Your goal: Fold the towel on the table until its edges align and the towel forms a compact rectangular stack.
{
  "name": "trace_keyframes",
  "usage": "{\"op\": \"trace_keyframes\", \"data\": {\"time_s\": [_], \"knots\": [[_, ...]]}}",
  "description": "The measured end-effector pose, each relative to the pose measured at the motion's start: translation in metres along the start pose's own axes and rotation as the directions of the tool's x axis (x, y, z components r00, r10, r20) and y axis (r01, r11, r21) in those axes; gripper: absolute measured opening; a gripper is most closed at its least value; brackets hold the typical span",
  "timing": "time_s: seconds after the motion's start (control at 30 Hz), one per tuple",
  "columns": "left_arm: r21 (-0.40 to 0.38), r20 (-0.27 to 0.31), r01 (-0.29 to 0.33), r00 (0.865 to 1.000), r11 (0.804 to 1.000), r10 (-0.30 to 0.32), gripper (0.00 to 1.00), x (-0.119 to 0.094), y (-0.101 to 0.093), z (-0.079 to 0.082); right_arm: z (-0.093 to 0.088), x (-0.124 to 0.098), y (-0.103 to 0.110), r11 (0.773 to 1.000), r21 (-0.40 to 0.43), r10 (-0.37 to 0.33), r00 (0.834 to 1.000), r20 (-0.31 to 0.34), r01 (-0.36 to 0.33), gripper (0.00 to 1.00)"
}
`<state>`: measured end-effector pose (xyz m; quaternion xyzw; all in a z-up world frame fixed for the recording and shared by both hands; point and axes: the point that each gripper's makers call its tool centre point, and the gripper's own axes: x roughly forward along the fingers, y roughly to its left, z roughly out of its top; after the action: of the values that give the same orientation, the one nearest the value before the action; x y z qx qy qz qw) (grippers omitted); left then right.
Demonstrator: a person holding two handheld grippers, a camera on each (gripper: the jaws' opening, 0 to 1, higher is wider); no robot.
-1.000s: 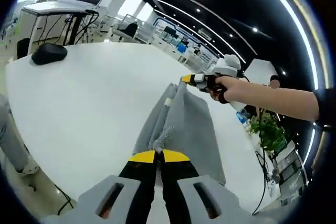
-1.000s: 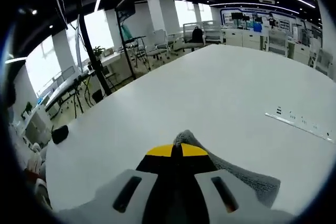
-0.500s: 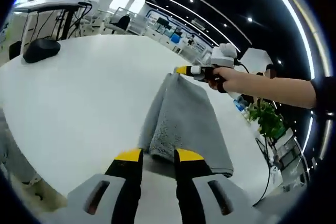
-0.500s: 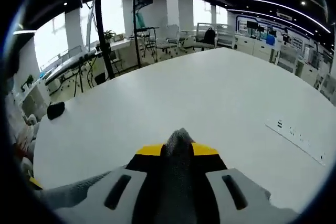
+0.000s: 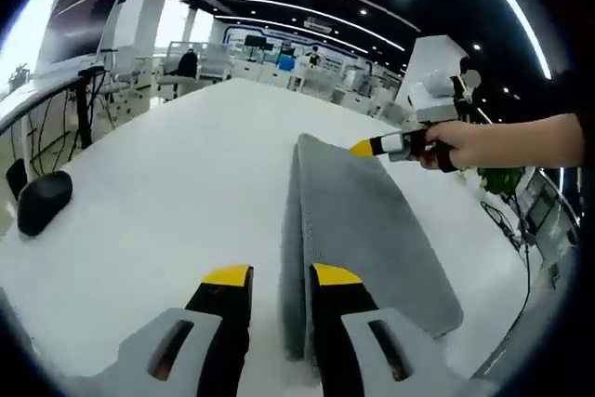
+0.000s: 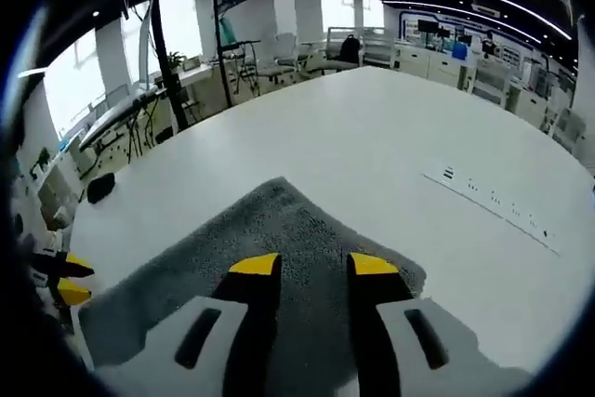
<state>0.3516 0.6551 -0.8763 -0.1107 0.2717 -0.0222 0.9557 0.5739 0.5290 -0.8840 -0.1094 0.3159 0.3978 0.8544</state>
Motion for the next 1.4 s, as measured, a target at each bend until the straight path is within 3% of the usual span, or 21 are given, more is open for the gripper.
{"op": "trace_keyframes", "data": {"time_s": [0.13, 0.3, 0.37, 0.43, 0.63, 0.8, 0.93, 1.0, 1.13, 1.4], "knots": [[0.065, 0.012, 0.06, 0.998, 0.996, -0.061, 0.32, 0.015, -0.009, 0.023, -0.004, -0.017, -0.013, 0.999, 0.015, -0.044, 0.998, 0.043, 0.043, 0.36], [0.097, -0.005, 0.092, 0.996, 0.991, -0.092, 0.35, 0.029, -0.017, 0.036, -0.02, -0.035, -0.019, 0.997, 0.051, -0.053, 0.998, 0.038, 0.051, 0.37], [0.105, -0.013, 0.106, 0.994, 0.989, -0.105, 0.36, 0.032, -0.022, 0.039, -0.025, -0.043, -0.015, 0.993, 0.113, -0.043, 0.998, 0.049, 0.037, 0.37], [0.098, -0.026, 0.12, 0.993, 0.988, -0.118, 0.36, 0.037, -0.024, 0.038, -0.03, -0.05, -0.013, 0.993, 0.119, -0.032, 0.997, 0.069, 0.023, 0.37], [0.112, -0.074, 0.128, 0.99, 0.985, -0.121, 0.34, 0.051, -0.023, 0.031, -0.058, -0.059, -0.003, 0.992, 0.129, -0.003, 0.999, 0.041, -0.002, 0.34], [0.093, -0.061, 0.121, 0.991, 0.988, -0.115, 0.29, 0.061, -0.017, 0.037, -0.075, -0.063, 0.0, 0.987, 0.159, 0.004, 1.0, 0.026, -0.008, 0.32], [0.081, -0.074, 0.125, 0.99, 0.989, -0.119, 0.28, 0.071, -0.015, 0.035, -0.082, -0.065, 0.007, 0.986, 0.165, 0.016, 0.999, 0.031, -0.021, 0.3], [0.08, -0.082, 0.127, 0.989, 0.989, -0.121, 0.27, 0.075, -0.015, 0.033, -0.08, -0.069, 0.01, 0.996, 0.091, 0.01, 0.999, 0.051, -0.014, 0.25], [0.069, -0.098, 0.098, 0.991, 0.993, -0.091, 0.25, 0.08, -0.009, 0.025, -0.084, -0.073, 0.024, 0.993, 0.106, 0.043, 0.997, 0.057, -0.049, 0.22], [0.07, -0.098, 0.097, 0.991, 0.993, -0.09, 0.22, 0.084, -0.011, 0.019, -0.091, -0.071, 0.037, 0.99, 0.121, 0.064, 0.997, 0.054, -0.07, 0.22]]}}
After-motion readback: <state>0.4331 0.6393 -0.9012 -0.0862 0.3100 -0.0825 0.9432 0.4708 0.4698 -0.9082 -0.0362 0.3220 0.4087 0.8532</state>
